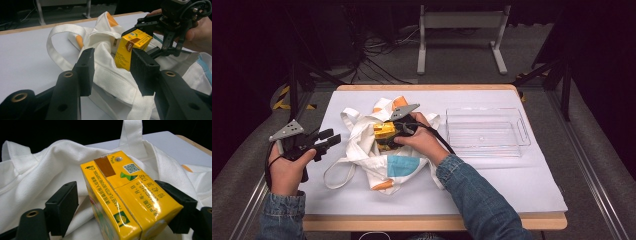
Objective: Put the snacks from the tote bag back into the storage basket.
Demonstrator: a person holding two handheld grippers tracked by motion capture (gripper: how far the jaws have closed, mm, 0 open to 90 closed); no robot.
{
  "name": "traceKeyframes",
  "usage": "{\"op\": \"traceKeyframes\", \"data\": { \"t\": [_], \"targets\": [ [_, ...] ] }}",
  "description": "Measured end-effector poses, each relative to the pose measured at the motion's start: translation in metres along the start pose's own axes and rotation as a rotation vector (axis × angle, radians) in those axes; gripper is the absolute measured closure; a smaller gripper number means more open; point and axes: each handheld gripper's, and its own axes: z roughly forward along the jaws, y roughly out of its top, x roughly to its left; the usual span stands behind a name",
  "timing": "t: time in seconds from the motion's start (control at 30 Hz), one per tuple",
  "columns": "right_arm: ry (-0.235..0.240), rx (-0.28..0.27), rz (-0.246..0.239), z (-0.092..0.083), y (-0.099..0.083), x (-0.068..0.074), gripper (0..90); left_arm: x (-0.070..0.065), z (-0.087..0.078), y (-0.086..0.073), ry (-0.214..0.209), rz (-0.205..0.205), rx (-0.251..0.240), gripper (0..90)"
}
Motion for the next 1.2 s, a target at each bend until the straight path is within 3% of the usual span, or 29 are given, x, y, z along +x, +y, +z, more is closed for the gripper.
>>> {"op": "traceKeyframes", "data": {
  "t": [0.27,0.5,0.77,1.2],
  "targets": [
    [-0.021,0.028,-0.033,-0.005,0.003,0.001,33.0,0.0,0.0,0.0,0.001,-0.002,-0.002,55.4],
    [-0.008,0.062,-0.074,-0.01,0.004,0.0,42.6,0.0,0.001,0.0,-0.005,-0.002,0.001,55.1],
    [0.014,0.069,-0.079,-0.014,0.006,-0.001,50.7,0.0,0.001,0.0,-0.003,-0.007,0.002,54.9],
    [0.017,0.049,-0.089,-0.018,0.012,0.0,51.2,0.001,0.001,-0.001,-0.004,-0.008,0.002,54.6]
  ]
}}
